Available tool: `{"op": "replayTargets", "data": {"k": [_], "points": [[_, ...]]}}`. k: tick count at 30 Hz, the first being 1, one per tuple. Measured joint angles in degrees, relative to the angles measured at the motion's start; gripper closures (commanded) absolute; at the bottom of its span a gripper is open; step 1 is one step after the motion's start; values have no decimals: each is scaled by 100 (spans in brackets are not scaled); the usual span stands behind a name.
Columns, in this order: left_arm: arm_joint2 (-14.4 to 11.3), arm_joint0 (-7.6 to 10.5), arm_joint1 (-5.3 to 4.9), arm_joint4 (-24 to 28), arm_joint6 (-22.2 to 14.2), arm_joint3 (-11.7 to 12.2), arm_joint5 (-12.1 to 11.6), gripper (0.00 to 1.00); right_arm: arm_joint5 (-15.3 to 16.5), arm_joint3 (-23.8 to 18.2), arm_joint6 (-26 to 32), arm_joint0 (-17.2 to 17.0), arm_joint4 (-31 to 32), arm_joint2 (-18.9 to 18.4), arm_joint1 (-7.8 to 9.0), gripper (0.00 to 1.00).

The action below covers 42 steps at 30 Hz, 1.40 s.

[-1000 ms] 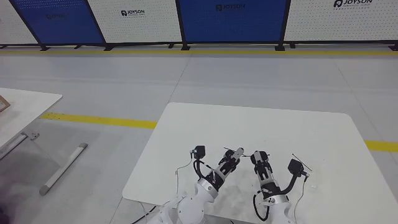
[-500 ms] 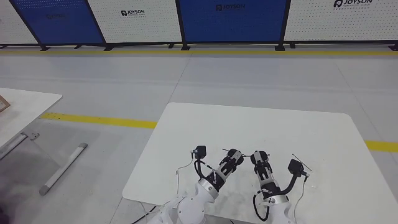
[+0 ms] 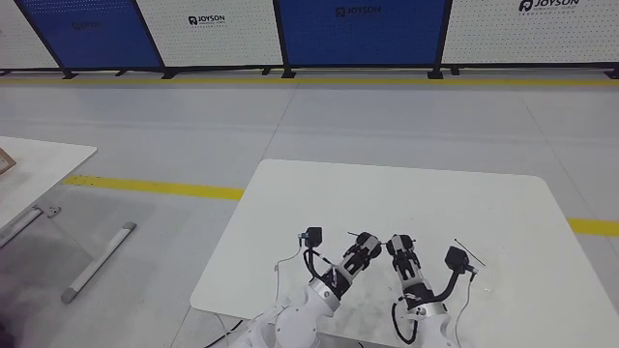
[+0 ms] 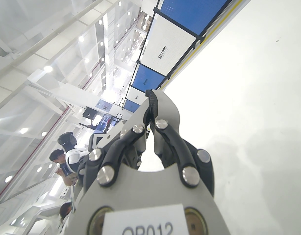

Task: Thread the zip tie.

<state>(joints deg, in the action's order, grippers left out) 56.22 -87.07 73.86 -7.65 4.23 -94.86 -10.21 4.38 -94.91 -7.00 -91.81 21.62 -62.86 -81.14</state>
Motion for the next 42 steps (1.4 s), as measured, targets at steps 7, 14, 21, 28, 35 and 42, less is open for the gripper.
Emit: {"op": "replayTargets", "data": {"k": [7,14,21,28,35,42], "points": [[15,40,21,142,45,79,287,100,11,-14,39,-16,-40,-22,1,69],[13,74,31,148,24,109,383,100,32,-25,-8,-53,-50,-54,0,80],[8,98,42,89,78,159,452,100,29,-66,-50,-103,-34,-90,4,93],[-5,122,58,112,116,199,479,100,6,-79,-57,-115,-17,-96,2,100],[11,88,60,180,62,149,333,100,-35,-56,-16,-85,12,-78,-3,100],[48,78,61,146,107,184,483,100,-42,-38,35,-63,5,-65,-8,82]]}}
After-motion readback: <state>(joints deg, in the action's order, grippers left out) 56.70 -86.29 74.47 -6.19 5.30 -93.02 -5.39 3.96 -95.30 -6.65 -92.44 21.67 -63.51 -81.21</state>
